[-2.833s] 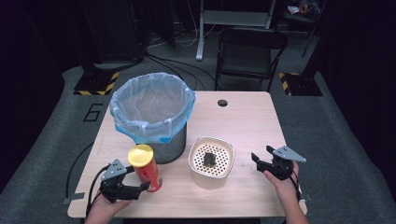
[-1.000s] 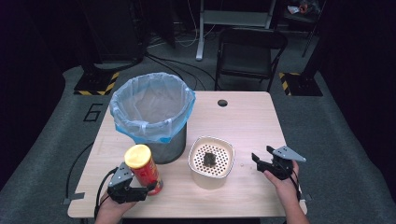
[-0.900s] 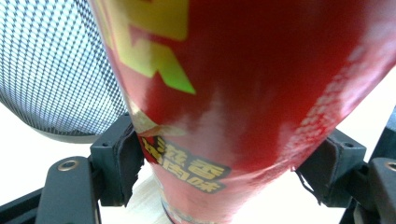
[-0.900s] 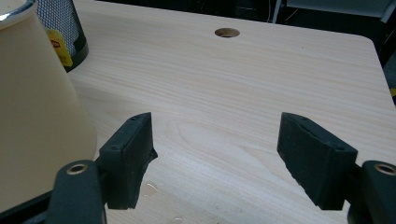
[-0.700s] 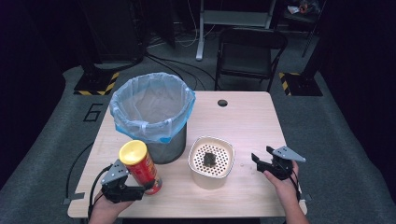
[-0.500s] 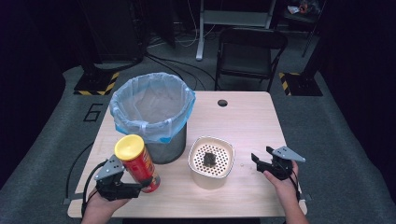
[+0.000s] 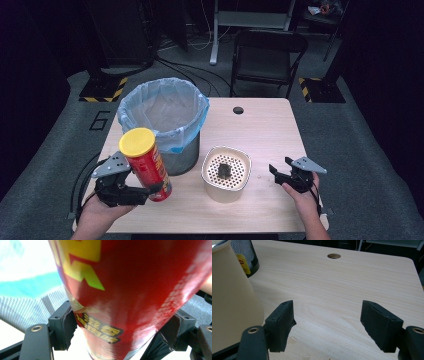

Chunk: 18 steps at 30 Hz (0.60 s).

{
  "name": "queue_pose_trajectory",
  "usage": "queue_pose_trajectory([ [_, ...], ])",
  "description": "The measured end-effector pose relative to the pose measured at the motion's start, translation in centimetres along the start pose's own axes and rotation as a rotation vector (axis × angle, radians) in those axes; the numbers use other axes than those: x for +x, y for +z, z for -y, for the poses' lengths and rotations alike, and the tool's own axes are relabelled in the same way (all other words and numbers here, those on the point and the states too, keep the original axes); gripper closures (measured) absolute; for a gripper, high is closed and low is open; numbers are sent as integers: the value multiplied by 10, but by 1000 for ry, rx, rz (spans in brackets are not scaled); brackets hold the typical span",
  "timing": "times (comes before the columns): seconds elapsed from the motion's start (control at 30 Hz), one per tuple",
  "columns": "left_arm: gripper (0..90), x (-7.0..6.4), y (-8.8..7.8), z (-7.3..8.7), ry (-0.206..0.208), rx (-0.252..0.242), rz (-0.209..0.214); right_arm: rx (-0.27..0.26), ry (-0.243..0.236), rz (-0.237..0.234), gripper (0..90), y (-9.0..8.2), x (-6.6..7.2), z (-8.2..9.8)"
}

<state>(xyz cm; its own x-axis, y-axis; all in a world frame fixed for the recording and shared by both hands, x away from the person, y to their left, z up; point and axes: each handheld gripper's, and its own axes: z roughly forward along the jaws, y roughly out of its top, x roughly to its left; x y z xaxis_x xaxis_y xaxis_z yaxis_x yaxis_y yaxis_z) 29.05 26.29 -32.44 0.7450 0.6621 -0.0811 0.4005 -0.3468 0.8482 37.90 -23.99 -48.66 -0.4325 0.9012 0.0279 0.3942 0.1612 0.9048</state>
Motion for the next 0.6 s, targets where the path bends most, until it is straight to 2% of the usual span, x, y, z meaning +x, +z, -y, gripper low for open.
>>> queue_pose_trajectory([
  [0.2, 237, -4, -9, -23, -8, 6, -16, 3, 1, 0, 264, 0, 0, 0],
  [0.3, 237, -6, -15, -35, -14, 6, -36, 3, 1, 0, 264, 0, 0, 0],
  [0.5, 237, -5, -35, -61, -29, -9, -56, 7, -3, 0, 264, 0, 0, 0],
  [0.6, 237, -5, -42, -70, -22, -12, -62, 7, -3, -6, 264, 0, 0, 0],
])
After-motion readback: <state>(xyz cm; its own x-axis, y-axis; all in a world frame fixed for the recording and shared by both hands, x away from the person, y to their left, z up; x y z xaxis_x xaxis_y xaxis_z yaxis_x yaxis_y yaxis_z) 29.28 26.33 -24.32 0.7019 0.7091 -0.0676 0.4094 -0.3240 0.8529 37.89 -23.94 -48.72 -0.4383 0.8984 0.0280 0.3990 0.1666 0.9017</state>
